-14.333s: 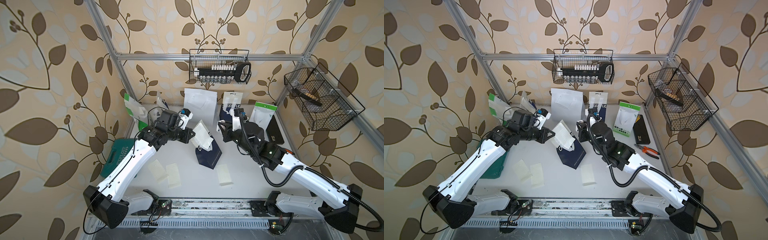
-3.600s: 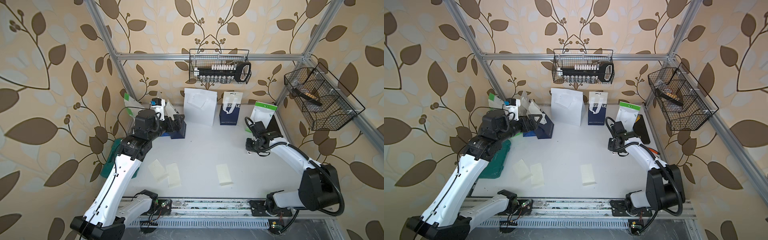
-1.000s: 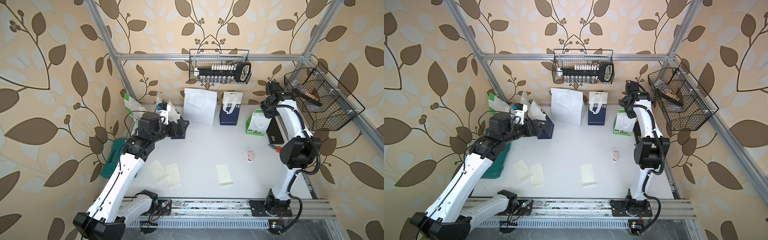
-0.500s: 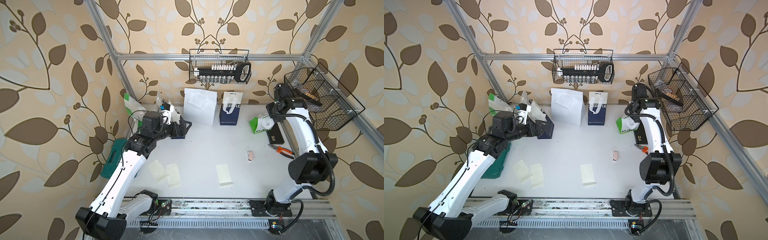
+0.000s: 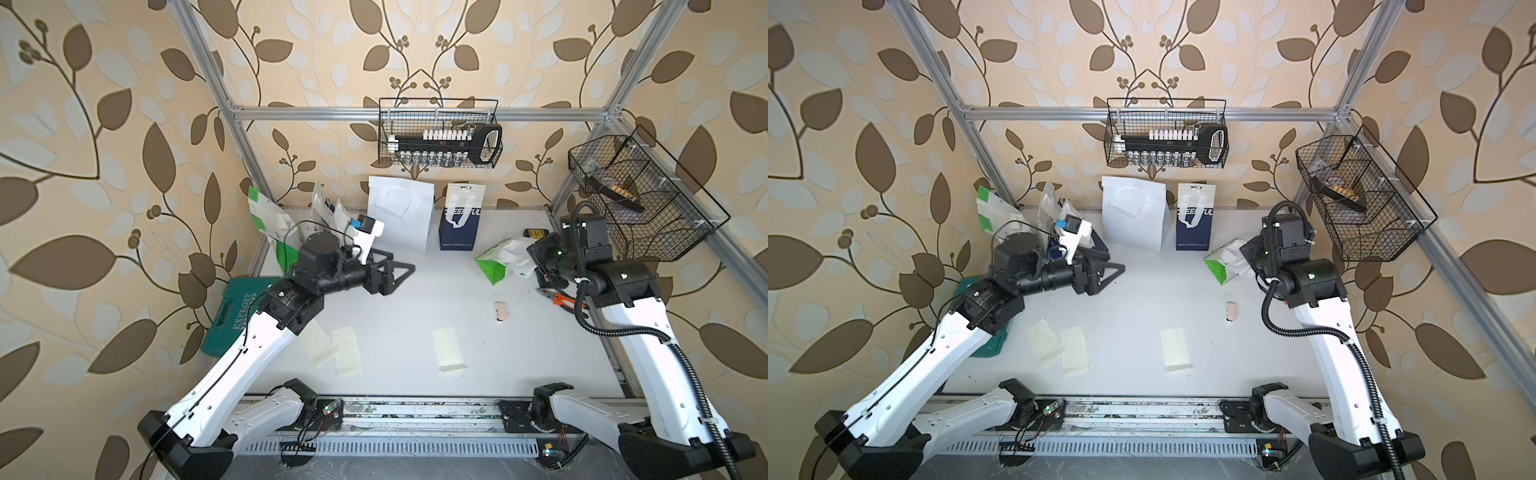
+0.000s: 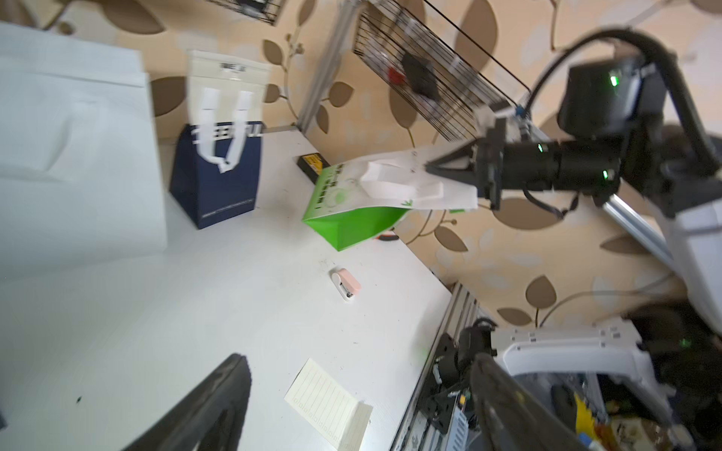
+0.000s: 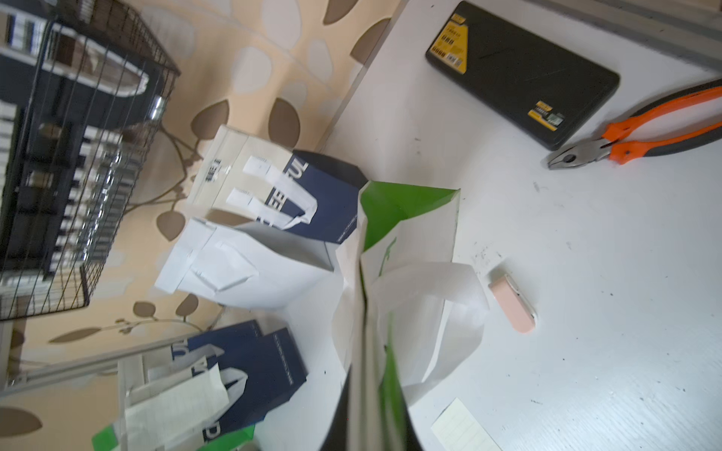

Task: Staple the receipts to the bags
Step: Pick up the takeout bag at the corner of the board.

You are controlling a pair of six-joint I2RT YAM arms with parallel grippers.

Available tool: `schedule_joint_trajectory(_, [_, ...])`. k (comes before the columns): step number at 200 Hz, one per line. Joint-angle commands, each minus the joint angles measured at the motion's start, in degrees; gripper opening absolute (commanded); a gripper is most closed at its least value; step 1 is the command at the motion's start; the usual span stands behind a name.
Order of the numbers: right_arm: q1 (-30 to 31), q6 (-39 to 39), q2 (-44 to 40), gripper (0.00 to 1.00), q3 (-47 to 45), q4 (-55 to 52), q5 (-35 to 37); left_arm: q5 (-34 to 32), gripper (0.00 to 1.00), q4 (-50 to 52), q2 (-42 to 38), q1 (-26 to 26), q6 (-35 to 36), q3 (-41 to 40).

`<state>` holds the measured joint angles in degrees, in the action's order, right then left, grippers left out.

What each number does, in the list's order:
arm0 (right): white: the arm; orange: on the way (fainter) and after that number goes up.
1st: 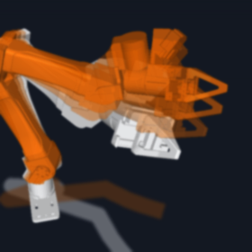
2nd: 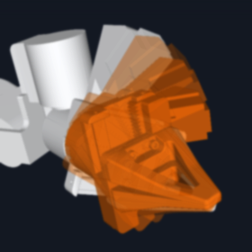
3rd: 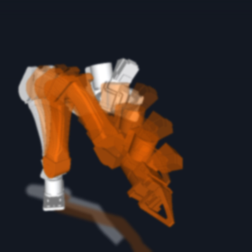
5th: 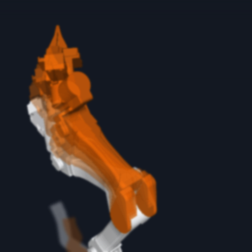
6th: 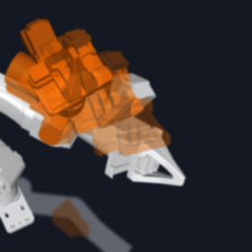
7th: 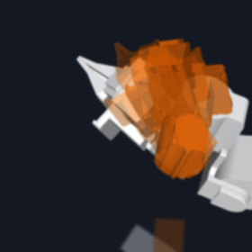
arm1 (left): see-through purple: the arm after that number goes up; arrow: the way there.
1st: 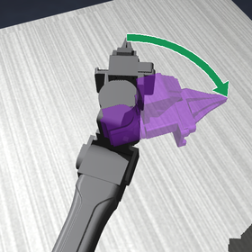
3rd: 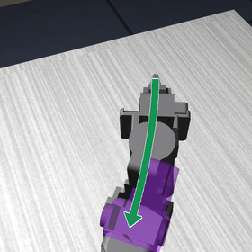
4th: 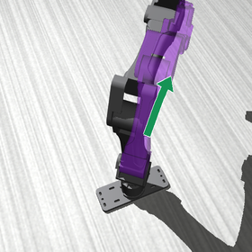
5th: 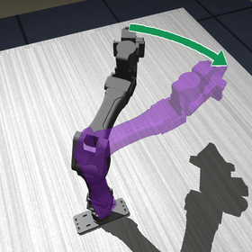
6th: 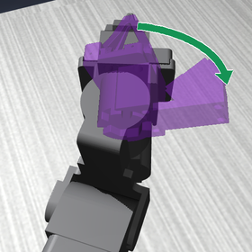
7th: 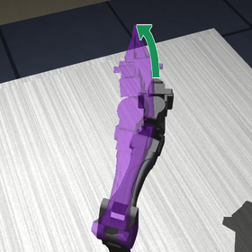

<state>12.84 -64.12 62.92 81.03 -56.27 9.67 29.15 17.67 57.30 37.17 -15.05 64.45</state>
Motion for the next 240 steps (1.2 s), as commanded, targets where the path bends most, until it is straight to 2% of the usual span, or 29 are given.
schedule_joint_trajectory(1, [4.5, -2.8, -0.5, 0.0, -2.3, 0.9, -1.0, -10.7, 0.86, -3.0, -2.5, 10.5, 9.0, 1.0])
schedule_joint_trajectory(36, [12.4, -6.3, -1.2, 0.0, -5.4, 4.5, -0.1, -31.0, 0.87, -4.1, 1.9, 29.0, 21.4, 0.7])
schedule_joint_trajectory(55, [14.9, -7.2, -0.7, 0.0, -6.4, 6.2, -0.4, -40.9, 0.88, -5.0, 7.1, 36.2, 28.7, 2.4])
schedule_joint_trajectory(72, [16.2, -7.8, -0.6, 0.0, -7.1, 7.3, -0.7, -48.4, 0.89, -8.3, 11.5, 40.2, 35.5, 3.3])
schedule_joint_trajectory(119, [18.0, -8.7, -1.3, 0.0, -8.8, 9.0, -1.3, -59.6, 0.89, -18.5, 19.4, 40.8, 46.2, 4.8])
schedule_joint_trajectory(143, [18.1, -9.0, -2.0, 0.0, -9.4, 9.5, -1.7, -60.4, 0.86, -22.2, 21.5, 40.8, 49.4, 5.3])
schedule_joint_trajectory(159, [18.2, -9.1, -2.2, 0.0, -9.6, 9.6, -1.9, -61.9, 0.81, -22.8, 23.5, 40.7, 51.0, 6.7])
schedule_joint_trajectory(191, [18.4, -9.7, -3.0, 0.0, -10.4, 10.4, -2.7, -62.1, 0.58, -22.5, 24.9, 40.3, 52.2, 8.3])
schedule_joint_trajectory(214, [18.4, -10.4, -3.5, 0.0, -11.0, 11.1, -3.2, -62.6, 0.57, -21.4, 28.0, 40.3, 52.8, 9.1])
schedule_joint_trajectory(240, [18.6, -11.1, -3.9, 0.0, -11.4, 12.0, -4.2, -62.2, 0.5, -20.3, 29.2, 39.9, 52.6, 9.4])
